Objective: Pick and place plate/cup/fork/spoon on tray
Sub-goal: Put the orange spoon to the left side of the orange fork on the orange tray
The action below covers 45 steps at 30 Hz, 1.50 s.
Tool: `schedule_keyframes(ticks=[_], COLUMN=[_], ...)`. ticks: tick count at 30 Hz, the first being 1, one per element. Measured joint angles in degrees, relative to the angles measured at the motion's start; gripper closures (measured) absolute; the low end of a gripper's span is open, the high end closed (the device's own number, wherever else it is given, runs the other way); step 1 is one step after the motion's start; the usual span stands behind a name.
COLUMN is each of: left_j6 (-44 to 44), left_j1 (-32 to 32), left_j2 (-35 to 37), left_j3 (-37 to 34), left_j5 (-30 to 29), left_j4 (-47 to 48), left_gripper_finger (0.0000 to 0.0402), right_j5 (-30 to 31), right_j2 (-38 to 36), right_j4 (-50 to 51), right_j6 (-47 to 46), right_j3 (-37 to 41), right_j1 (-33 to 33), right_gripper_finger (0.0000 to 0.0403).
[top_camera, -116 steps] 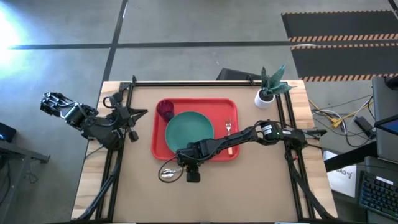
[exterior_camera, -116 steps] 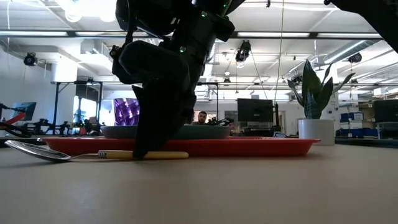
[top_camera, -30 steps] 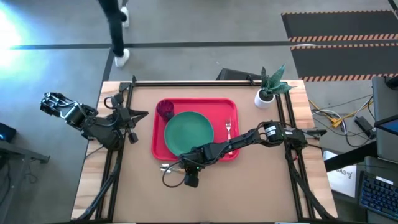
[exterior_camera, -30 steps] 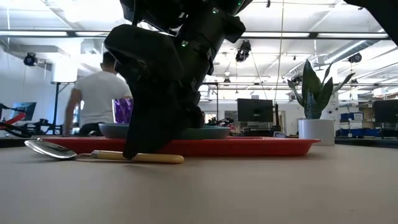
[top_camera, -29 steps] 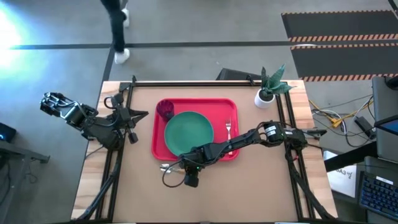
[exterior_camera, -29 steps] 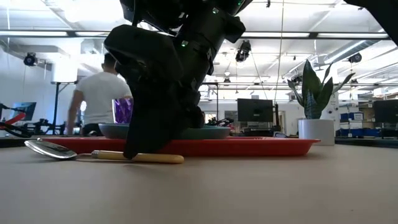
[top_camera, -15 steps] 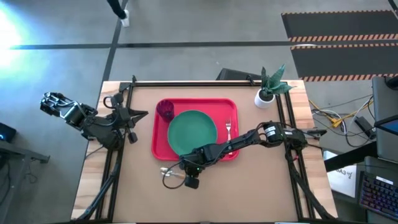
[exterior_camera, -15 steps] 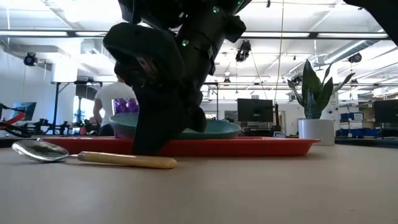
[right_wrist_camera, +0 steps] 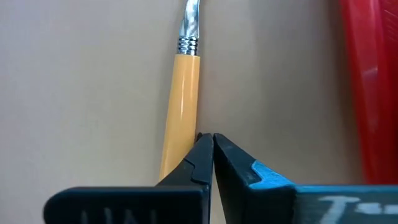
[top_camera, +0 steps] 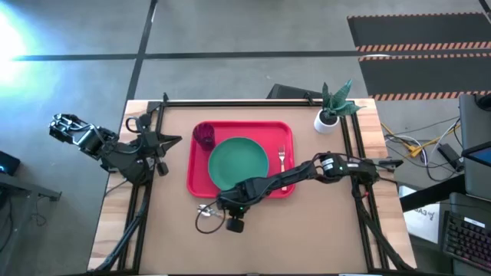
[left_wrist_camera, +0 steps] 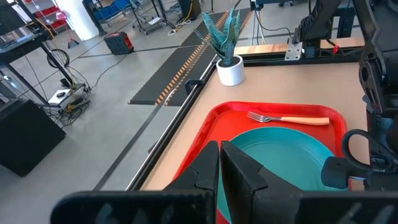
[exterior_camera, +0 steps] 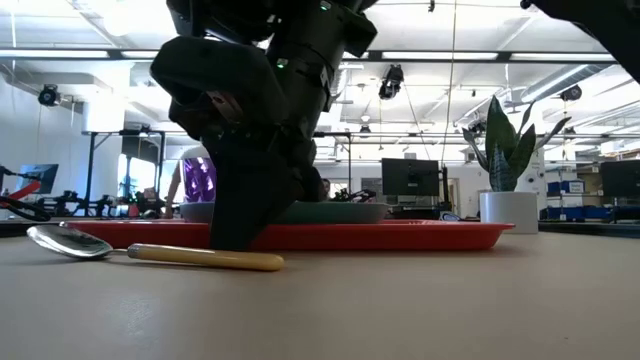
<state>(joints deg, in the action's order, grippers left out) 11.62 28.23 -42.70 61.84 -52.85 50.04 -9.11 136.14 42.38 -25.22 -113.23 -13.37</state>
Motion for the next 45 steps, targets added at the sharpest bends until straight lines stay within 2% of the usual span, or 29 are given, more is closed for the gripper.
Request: schedule_keyframes(ticks=[8, 17, 26, 38, 45], left_j6=[0.0, -0.02, -0.04, -0.04, -0.02], left_j1=[0.02, 0.02, 0.07, 0.04, 0.04], left_j2=[-0.01, -0.02, -0.02, -0.02, -0.21], left_j3=[0.0, 0.0, 0.0, 0.0, 0.0], left_j5=[-0.01, 0.06, 0.12, 0.47, 0.59], left_j4=[0.02, 0.07, 0.09, 0.13, 0.11], left_gripper_finger=[0.0402, 0.0402, 0.0402, 0.0402, 0.0402], right_j5=[2.16, 4.11, 2.88, 2.66, 3.06], right_j2=[0.49, 0.72, 0.63, 0.63, 0.68], right_j4=[7.71, 17.56, 17.46, 16.93, 10.53], right_j6=[1.85, 0.94, -2.57, -4.86, -5.22], right_j3=[-8.45, -13.29, -17.53, -17.21, -14.25], right_j1=[-0.06, 0.0, -0.52, -2.28, -2.82], right_gripper_finger=[0.0375, 0.0367, 0.0364, 0.0263, 0.0246])
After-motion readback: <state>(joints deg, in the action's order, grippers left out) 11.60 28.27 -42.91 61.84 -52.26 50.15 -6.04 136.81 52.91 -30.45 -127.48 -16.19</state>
